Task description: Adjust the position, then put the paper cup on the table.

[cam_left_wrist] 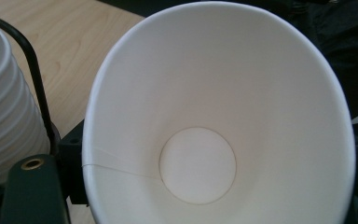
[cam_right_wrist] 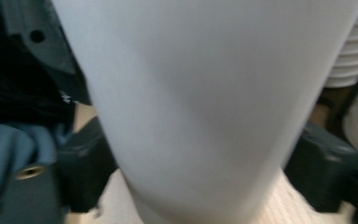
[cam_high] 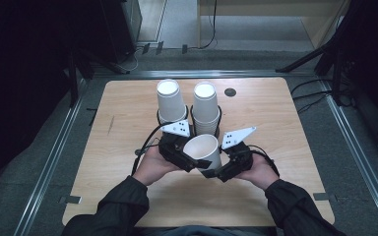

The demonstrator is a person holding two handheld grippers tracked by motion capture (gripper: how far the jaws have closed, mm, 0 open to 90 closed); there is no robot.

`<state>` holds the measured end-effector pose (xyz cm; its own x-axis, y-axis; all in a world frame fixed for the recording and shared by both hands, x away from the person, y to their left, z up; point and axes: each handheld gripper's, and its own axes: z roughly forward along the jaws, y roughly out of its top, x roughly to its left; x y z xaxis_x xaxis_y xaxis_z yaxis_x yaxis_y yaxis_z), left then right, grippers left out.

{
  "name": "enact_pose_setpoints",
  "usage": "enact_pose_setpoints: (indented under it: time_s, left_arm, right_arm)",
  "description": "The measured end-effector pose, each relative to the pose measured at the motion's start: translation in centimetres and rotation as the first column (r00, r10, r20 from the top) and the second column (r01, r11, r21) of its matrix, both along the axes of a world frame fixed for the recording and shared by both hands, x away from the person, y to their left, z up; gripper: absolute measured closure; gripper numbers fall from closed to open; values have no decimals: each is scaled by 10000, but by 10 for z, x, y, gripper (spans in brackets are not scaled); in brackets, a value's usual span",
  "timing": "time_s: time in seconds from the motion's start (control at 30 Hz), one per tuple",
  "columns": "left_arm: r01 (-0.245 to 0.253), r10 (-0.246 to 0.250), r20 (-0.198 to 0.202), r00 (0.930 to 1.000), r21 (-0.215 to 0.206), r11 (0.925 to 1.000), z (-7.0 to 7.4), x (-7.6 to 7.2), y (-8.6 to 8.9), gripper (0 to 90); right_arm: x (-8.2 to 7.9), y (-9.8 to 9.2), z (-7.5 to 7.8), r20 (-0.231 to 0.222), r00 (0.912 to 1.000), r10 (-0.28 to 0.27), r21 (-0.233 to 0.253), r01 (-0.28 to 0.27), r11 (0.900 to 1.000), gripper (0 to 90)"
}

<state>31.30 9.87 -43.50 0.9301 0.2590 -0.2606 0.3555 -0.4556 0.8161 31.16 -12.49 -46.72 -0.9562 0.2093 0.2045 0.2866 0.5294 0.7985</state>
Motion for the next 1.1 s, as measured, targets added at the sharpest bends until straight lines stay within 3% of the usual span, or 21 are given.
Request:
enact_pose_setpoints:
  time_s: [0.1,0.27,0.43,0.53,0.6,0.7,0.8,0.93,1.1]
  left_arm:
    - [-196,196,-80,9998,-106,9998,2,0,3,179]
    - [-423,417,281,9987,217,9989,5,-1,6,180]
    - [-532,493,600,9970,653,9964,4,0,8,180]
    - [-647,578,937,9939,728,9952,3,-1,11,180]
    - [-558,494,897,9947,701,9960,3,-1,13,180]
    - [-590,498,909,9946,1012,9931,1,-1,14,180]
    - [-648,555,857,9948,1102,9918,-1,-1,16,180]
    - [-702,601,798,9950,1305,9890,-2,-1,18,180]
    - [-719,608,723,9955,1623,9841,-5,0,23,180]
  right_arm:
    - [-3,-2,0,330,9995,14,-372,-2,9993,136]
    - [-2,-8,1,228,9997,-48,-361,56,9993,136]
    - [0,-15,1,104,9994,-322,-651,328,9973,135]
    - [-1,-19,3,320,9977,-591,-791,615,9950,136]
    - [-2,-19,3,497,9948,-889,-799,927,9925,136]
    - [-2,-21,4,645,9877,-1425,-810,1475,9857,139]
    - [-1,-24,3,716,9856,-1529,-928,1593,9829,139]
    - [3,-27,2,436,9823,-1821,-988,1857,9776,146]
    - [4,-32,0,626,9787,-1954,-1138,2015,9729,146]
